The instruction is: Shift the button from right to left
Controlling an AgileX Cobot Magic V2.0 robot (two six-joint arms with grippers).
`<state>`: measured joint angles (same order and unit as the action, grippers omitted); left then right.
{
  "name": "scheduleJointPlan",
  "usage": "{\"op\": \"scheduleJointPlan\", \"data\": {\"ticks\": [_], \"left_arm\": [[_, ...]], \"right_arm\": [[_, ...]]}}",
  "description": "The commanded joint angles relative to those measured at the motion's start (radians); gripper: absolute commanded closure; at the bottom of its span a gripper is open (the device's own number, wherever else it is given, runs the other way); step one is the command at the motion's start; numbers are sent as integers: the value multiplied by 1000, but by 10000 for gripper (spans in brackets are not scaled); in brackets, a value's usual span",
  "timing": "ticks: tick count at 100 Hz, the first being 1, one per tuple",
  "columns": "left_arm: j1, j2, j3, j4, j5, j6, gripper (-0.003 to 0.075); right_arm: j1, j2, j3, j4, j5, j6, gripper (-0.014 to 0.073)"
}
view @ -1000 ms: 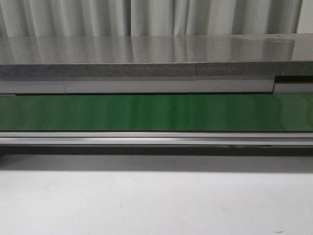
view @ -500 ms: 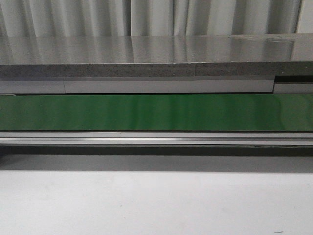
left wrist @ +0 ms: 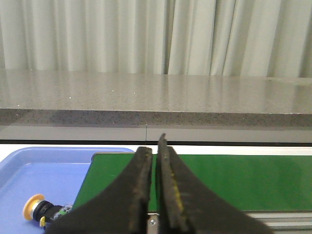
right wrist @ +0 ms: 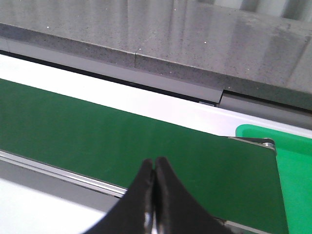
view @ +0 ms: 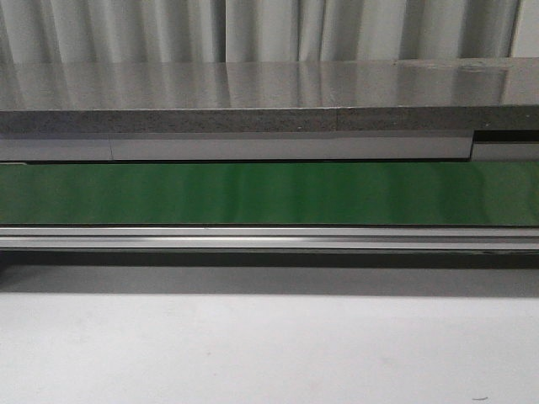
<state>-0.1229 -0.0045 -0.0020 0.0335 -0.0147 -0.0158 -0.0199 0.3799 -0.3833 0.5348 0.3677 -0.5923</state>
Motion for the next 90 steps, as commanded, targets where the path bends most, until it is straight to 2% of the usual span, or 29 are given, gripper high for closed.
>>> {"op": "scheduleJointPlan", "data": {"ticks": [1, 11, 17, 40, 48, 71, 90], "left_arm": [[5, -36, 42, -2, -74, -13, 715], [5, -36, 42, -2, -74, -13, 715], [5, -36, 42, -2, -74, -13, 715], [5, -36, 42, -2, -74, -13, 715], [5, -36, 42, -2, -74, -13, 715], [5, -36, 42, -2, -74, -13, 715], [5, -36, 42, -2, -74, -13, 715]], "right_arm": [[-2, 7, -24, 11, -94, -10, 662], [-2, 7, -24, -18, -94, 13, 662], [6, 7, -24, -93, -94, 76, 662], [88, 6, -24, -516, -114, 539, 662], [104, 1, -18, -587, -137, 609, 662], [105, -97, 117, -595, -300, 613, 662], [104, -218, 241, -586, -315, 613, 662]]}}
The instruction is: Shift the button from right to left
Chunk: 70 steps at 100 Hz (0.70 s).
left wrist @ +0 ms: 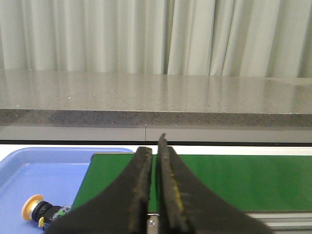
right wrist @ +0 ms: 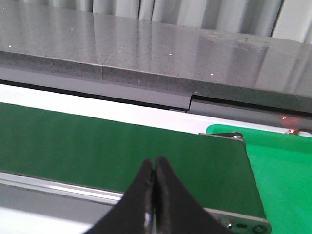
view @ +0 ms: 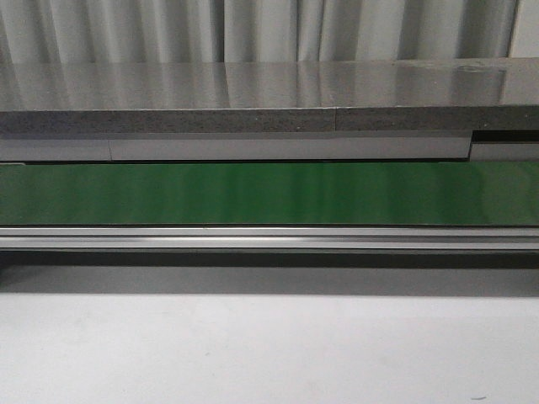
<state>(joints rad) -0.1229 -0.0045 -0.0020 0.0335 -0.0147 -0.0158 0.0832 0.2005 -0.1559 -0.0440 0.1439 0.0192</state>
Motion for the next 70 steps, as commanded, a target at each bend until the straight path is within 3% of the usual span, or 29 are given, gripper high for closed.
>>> {"op": "scheduleJointPlan", "data": {"ticks": [1, 32, 70], "left_arm": [[5, -36, 42, -2, -74, -13, 715], [5, -36, 42, -2, -74, -13, 715], [5, -36, 42, -2, -74, -13, 715]], "right_arm": [[1, -43, 21, -6, -92, 2, 662], [-1, -230, 150, -6, -94, 2, 662], [-13, -226, 185, -2, -107, 2, 662]]}}
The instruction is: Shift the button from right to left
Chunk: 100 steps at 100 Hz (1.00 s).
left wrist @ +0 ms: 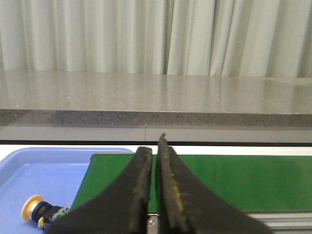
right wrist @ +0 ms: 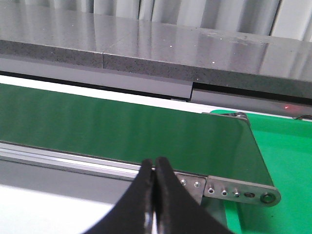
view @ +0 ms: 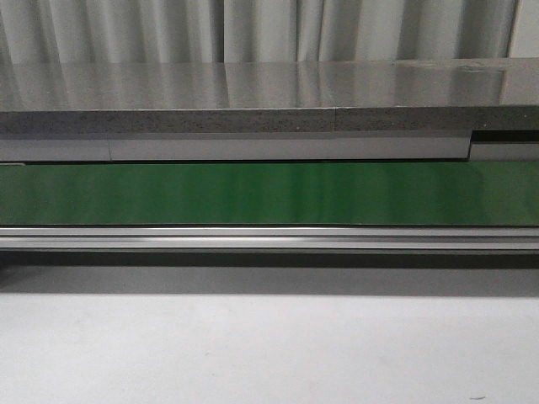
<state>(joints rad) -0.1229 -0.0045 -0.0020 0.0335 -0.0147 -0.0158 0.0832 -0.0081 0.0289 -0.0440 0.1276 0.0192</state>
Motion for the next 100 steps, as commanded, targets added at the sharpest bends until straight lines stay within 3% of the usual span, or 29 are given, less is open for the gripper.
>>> {"op": "scheduleJointPlan", "data": {"ticks": [1, 100], "left_arm": [[5, -36, 42, -2, -74, -13, 715], [5, -36, 42, -2, -74, -13, 715]], "right_arm": [[-14, -17, 0, -2, -91, 2, 662], [-40, -17, 0, -2, -86, 2, 662]]}}
